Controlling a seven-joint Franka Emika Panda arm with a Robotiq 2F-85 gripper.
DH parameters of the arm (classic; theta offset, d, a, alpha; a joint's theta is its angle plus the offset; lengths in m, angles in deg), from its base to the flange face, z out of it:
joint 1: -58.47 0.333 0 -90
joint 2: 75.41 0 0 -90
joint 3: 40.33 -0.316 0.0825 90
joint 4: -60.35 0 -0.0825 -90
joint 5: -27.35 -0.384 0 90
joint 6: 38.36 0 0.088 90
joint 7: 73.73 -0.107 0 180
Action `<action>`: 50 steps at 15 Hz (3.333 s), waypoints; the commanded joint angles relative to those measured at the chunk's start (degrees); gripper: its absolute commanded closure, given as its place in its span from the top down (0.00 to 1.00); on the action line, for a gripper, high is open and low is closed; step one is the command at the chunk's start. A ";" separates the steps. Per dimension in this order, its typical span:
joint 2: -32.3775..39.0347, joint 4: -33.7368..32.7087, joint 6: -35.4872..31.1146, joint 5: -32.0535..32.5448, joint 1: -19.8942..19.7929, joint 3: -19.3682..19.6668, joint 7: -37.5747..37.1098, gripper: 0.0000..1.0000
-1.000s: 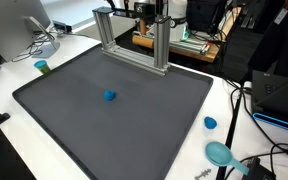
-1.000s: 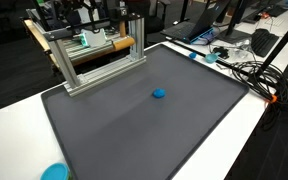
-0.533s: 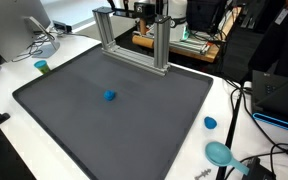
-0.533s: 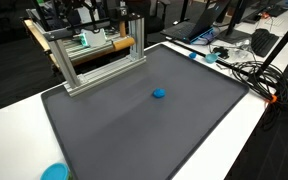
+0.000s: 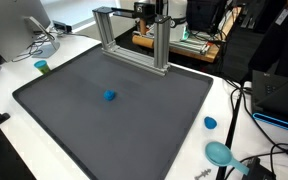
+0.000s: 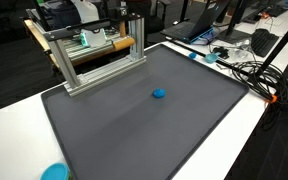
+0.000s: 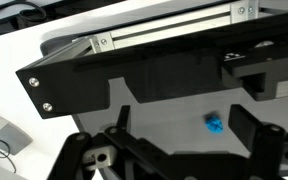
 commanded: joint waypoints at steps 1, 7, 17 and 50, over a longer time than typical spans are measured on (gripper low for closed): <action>-3.94 0.87 4.63 -0.50 2.30 -3.44 -2.54 1.00; -2.65 0.09 8.35 -5.86 8.71 -2.73 2.79 1.00; -0.39 1.71 -2.70 -6.97 8.34 -4.61 -2.40 1.00; 4.41 4.14 -3.57 -8.06 9.53 -3.32 0.67 0.86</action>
